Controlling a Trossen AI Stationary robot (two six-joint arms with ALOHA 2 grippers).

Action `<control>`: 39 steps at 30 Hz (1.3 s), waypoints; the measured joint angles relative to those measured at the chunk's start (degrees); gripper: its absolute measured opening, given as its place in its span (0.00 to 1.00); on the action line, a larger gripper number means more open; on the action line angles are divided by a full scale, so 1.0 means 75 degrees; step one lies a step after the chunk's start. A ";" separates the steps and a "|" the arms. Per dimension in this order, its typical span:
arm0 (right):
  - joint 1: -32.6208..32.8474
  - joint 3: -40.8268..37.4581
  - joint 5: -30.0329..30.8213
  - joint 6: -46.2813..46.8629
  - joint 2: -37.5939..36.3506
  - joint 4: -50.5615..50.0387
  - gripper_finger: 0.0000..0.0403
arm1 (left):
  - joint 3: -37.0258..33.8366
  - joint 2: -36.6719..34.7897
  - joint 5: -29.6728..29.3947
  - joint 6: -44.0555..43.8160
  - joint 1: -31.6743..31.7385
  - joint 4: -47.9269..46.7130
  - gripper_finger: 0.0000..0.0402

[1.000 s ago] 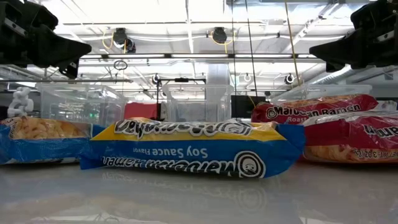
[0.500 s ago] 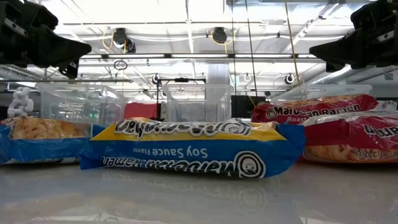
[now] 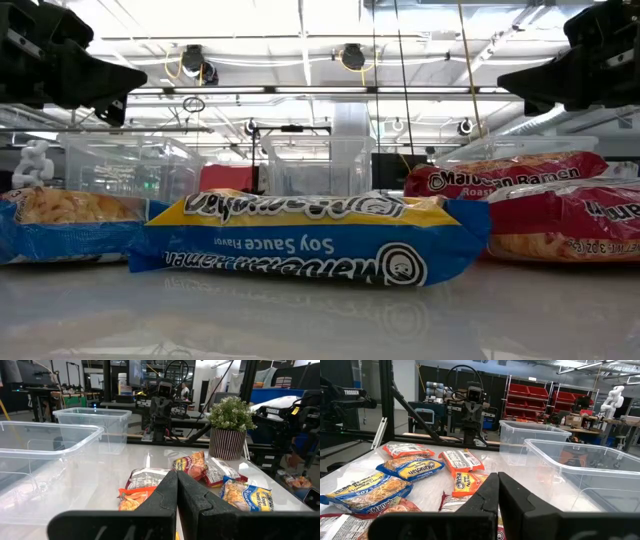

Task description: Sort Maruchan noodles

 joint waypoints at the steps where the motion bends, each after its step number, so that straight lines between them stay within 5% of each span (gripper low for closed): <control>1: 0.0001 0.0001 0.0001 0.0000 0.0000 0.0000 0.00 | -0.0003 0.0000 0.0000 0.0003 0.0000 0.0000 0.01; 39: 0.0001 0.0000 0.0001 0.0000 0.0000 0.0000 0.00 | -0.0003 -0.0002 -0.0173 0.0146 0.0000 0.0364 0.01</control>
